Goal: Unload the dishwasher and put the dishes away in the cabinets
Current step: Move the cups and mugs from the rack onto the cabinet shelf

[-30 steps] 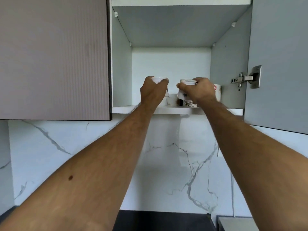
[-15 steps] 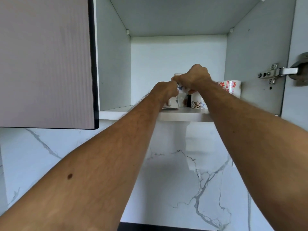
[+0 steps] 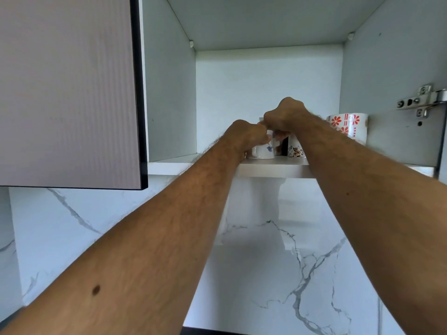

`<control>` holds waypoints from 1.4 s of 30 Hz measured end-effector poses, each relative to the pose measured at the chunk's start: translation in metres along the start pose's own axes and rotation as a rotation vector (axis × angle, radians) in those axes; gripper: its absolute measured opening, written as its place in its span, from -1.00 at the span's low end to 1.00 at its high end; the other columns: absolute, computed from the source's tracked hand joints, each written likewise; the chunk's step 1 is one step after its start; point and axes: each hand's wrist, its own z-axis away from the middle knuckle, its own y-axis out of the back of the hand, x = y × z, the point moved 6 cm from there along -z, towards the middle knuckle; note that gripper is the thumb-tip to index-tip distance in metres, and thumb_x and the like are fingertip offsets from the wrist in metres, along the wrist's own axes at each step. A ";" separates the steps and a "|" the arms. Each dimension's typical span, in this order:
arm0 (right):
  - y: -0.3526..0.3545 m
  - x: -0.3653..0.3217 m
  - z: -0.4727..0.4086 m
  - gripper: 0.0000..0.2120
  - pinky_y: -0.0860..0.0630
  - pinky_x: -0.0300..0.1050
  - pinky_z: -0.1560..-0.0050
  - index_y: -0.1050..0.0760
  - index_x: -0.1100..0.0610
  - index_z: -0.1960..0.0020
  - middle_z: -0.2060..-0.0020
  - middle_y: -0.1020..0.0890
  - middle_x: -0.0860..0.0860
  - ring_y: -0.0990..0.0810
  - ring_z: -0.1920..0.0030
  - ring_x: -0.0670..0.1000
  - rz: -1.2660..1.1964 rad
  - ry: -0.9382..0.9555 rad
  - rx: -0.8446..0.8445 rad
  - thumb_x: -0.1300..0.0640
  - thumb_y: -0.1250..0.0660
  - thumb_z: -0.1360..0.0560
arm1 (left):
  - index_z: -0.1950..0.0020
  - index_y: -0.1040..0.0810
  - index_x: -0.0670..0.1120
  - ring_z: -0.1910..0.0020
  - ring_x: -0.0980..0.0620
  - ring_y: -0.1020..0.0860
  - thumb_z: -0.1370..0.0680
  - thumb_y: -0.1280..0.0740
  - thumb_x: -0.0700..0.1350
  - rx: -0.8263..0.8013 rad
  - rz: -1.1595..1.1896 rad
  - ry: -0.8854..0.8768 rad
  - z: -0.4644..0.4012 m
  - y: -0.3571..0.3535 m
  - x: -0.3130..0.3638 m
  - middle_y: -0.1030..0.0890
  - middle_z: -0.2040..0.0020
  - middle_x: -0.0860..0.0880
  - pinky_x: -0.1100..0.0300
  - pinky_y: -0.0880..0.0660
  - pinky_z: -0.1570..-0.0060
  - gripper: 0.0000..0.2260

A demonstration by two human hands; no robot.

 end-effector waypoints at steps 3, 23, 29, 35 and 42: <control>0.000 0.000 -0.001 -0.84 -0.55 -0.19 0.34 -0.50 0.19 0.31 0.67 -0.52 -0.02 -0.51 0.65 -0.07 0.045 0.014 0.006 0.22 -0.25 -0.43 | 0.05 -0.58 -0.25 0.08 -0.14 -0.65 -0.35 -0.50 -0.10 0.000 -0.019 -0.011 0.001 -0.001 0.001 -0.66 0.10 -0.21 -0.03 -0.57 -0.16 -0.71; -0.010 0.017 -0.004 -0.72 -0.30 -0.26 0.39 -0.42 0.06 0.42 0.66 -0.44 -0.09 -0.39 0.44 -0.07 0.221 -0.004 -0.029 0.19 -0.34 -0.44 | 0.32 -0.41 -0.14 0.41 0.00 -0.42 -0.45 -0.44 -0.16 0.054 -0.240 -0.061 -0.007 -0.001 0.002 -0.43 0.41 -0.07 0.25 -0.31 0.38 -0.76; -0.015 0.013 -0.006 -0.85 -0.20 -0.21 0.42 -0.47 0.11 0.31 0.46 -0.41 -0.04 -0.37 0.39 -0.03 0.392 0.054 -0.083 0.19 -0.41 -0.39 | 0.32 -0.39 -0.13 0.39 0.00 -0.39 -0.44 -0.46 -0.13 0.049 -0.250 -0.072 -0.014 -0.002 0.000 -0.40 0.39 -0.06 0.24 -0.30 0.37 -0.73; -0.009 0.017 -0.012 -0.71 -0.45 -0.31 0.51 -0.61 0.14 0.45 0.49 -0.60 0.05 -0.59 0.51 -0.03 0.423 0.082 -0.091 0.26 -0.37 -0.45 | 0.22 -0.48 -0.17 0.22 -0.07 -0.48 -0.42 -0.50 -0.10 0.023 -0.254 -0.062 -0.019 -0.003 -0.002 -0.48 0.27 -0.09 0.17 -0.39 0.20 -0.76; 0.012 0.014 -0.003 -0.82 -0.31 -0.32 0.58 -0.48 0.21 0.29 0.69 -0.49 -0.01 -0.42 0.73 -0.13 0.098 0.002 0.082 0.18 -0.34 -0.47 | 0.30 -0.41 -0.15 0.14 -0.16 -0.58 -0.48 -0.47 0.00 0.045 -0.365 -0.056 -0.014 0.000 -0.001 -0.56 0.24 -0.15 0.22 -0.36 0.27 -0.67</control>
